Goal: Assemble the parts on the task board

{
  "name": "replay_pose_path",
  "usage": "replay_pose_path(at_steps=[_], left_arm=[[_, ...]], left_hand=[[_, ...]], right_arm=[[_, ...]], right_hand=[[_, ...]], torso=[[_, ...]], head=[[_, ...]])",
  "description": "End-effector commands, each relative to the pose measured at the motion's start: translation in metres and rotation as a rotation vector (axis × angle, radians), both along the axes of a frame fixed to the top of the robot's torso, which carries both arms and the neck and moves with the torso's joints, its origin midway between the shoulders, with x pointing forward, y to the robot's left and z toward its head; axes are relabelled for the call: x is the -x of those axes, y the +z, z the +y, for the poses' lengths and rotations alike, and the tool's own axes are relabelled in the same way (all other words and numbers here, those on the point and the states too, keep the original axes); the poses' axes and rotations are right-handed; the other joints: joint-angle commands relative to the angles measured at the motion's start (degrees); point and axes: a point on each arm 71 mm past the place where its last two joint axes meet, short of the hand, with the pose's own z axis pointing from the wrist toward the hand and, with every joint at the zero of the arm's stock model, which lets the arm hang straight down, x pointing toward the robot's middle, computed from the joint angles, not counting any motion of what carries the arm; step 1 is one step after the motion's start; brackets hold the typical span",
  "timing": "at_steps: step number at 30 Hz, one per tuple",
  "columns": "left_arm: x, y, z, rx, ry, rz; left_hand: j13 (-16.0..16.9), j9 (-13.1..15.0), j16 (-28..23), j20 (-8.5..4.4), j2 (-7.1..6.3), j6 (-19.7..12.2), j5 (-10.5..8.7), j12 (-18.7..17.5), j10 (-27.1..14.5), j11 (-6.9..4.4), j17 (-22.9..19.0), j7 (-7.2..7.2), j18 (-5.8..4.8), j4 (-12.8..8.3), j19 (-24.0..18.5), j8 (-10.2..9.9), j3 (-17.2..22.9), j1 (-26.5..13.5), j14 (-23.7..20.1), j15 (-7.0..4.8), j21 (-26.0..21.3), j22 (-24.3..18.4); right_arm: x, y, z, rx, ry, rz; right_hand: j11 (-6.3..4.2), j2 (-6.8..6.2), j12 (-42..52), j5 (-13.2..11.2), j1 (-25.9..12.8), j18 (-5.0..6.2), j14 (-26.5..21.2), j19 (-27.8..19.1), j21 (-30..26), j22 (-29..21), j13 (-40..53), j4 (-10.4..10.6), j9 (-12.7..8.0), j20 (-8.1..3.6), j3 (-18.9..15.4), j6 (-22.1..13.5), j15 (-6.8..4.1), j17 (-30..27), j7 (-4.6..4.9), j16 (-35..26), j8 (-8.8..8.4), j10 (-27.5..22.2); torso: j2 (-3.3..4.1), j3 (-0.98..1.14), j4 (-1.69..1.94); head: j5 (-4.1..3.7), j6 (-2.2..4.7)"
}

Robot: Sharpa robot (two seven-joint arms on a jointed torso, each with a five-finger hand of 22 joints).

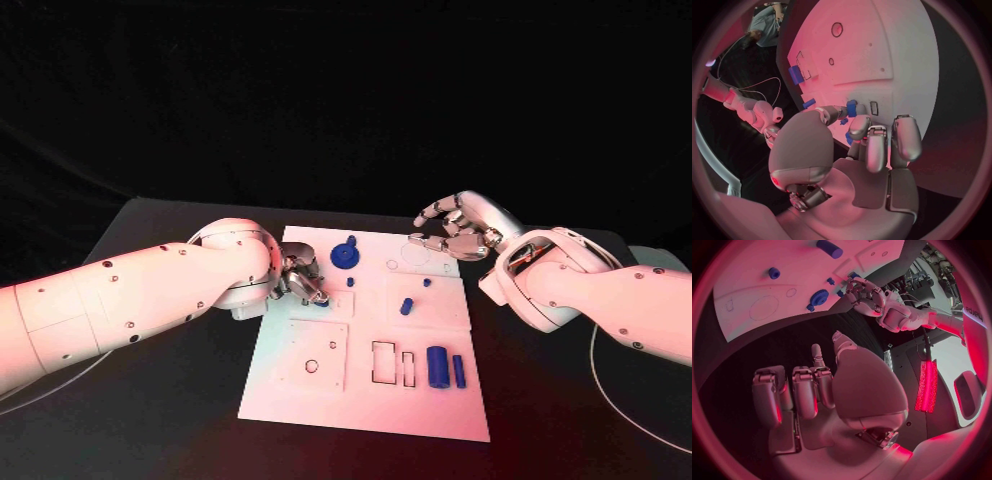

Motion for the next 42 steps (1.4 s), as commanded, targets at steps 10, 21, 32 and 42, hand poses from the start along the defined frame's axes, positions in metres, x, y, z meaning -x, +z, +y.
replay_pose_path(at_steps=[10,21,32,42], left_arm=[[0.0007,0.0018,-0.0023,0.015,0.008,-0.032],[0.0007,0.0006,-0.0039,0.005,0.002,-0.038],[-0.0008,-0.0045,-0.0032,-0.031,-0.009,-0.016],[-0.0007,-0.0059,-0.0028,-0.057,-0.021,-0.016]], left_hand=[[0.2,0.3,0.2,0.02,0.44,0.5,0.93,0.5,0.7,-0.09,14.6,-0.24,-1.08,-12.3,0.5,0.4,12.1,-0.2,5.8,-0.32,0.3,0.2],[0.2,0.3,0.2,0.01,0.46,0.6,1.16,0.4,0.7,-0.12,14.6,-0.28,-1.09,-12.3,0.5,0.4,12.1,-0.2,5.8,-0.35,0.3,0.2],[0.2,0.3,0.3,0.0,0.44,0.6,1.25,0.5,0.7,-0.13,14.7,-0.29,-1.15,-12.4,0.7,0.5,12.2,-0.3,5.8,-0.36,0.4,0.5],[0.3,0.4,0.3,-0.03,0.33,0.6,1.43,0.5,0.8,-0.15,14.7,-0.32,-1.17,-12.4,0.7,0.5,12.2,-0.4,5.8,-0.38,0.5,0.6]], right_arm=[[0.0002,-0.001,0.001,0.013,0.007,-0.002],[0.0002,-0.0011,0.0015,0.014,0.008,-0.002],[0.0,-0.0014,0.0014,0.015,0.008,0.001],[-0.0002,-0.0019,0.0012,0.016,0.008,0.002]], right_hand=[[-0.33,0.33,-0.2,0.3,-0.3,-0.38,5.1,5.0,-0.3,13.9,11.0,0.0,0.1,-0.45,-0.3,-0.4,-0.37,10.8,0.11,-0.3,0.38,2.5],[-0.33,0.33,-0.2,0.3,-0.3,-0.38,5.1,5.0,-0.3,13.9,11.0,0.0,0.1,-0.45,-0.3,-0.4,-0.37,10.8,0.11,-0.3,0.38,2.5],[-0.33,0.33,-0.2,0.3,-0.3,-0.38,5.1,5.0,-0.3,13.9,11.0,0.0,0.1,-0.45,-0.3,-0.4,-0.37,10.8,0.11,-0.3,0.38,2.5],[-0.33,0.33,-0.2,0.3,-0.3,-0.38,5.1,5.0,-0.3,13.9,11.0,0.0,0.1,-0.45,-0.3,-0.4,-0.37,10.8,0.11,-0.3,0.38,2.5]], torso=[[-0.01,-0.04,0.04],[0.02,-0.03,-0.04],[-0.01,0.01,-0.01],[-0.02,0.0,0.01]], head=[[-0.03,0.01],[0.08,0.07],[0.05,0.0],[0.04,-0.14]])
